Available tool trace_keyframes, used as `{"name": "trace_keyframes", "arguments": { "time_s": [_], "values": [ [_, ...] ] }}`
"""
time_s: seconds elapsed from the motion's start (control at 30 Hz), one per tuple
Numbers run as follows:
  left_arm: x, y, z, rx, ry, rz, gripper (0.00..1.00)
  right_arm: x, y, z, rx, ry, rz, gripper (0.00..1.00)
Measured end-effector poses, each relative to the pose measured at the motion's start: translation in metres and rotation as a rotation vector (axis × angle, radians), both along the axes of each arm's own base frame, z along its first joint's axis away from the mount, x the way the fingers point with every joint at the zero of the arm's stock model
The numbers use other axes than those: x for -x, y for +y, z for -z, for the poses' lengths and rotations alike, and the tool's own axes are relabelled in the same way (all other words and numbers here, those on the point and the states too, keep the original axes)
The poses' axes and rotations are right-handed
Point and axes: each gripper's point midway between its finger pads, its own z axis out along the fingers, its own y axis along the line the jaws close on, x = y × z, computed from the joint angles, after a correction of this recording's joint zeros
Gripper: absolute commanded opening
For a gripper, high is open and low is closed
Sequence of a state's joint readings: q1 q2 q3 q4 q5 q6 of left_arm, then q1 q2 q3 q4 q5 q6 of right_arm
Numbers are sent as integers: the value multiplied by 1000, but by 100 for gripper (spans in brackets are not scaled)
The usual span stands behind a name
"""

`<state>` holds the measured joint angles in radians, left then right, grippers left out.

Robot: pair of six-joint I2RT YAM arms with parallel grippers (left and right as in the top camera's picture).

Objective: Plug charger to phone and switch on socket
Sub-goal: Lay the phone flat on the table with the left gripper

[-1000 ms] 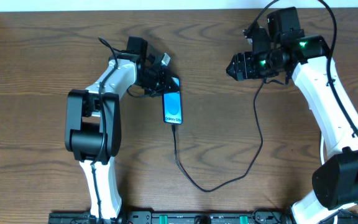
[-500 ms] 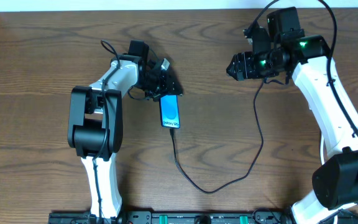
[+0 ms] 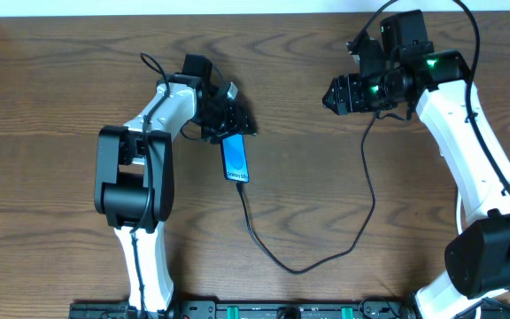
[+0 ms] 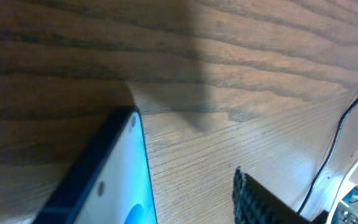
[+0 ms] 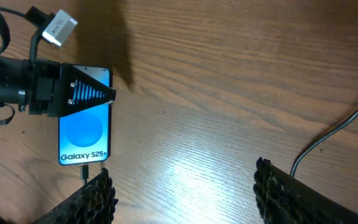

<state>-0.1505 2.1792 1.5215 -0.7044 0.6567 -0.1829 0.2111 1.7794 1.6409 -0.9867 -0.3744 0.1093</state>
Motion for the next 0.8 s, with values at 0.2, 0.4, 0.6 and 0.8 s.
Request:
{"name": "trace_keyframes", "arguments": {
  "time_s": [0.2, 0.4, 0.6, 0.8],
  "values": [
    [-1, 1, -1, -15, -7, 0, 66, 0, 0, 0, 1, -1, 1, 71],
    [-3, 5, -2, -45, -19, -2, 77, 0, 0, 0, 2, 0, 1, 71],
    [-6, 11, -3, -86, -33, -9, 83, 3, -1, 2, 5, 15, 1, 71],
    [-5, 14, -2, -106, -35, -3, 82, 3, -1, 1, 5, 14, 1, 71]
  ]
}}
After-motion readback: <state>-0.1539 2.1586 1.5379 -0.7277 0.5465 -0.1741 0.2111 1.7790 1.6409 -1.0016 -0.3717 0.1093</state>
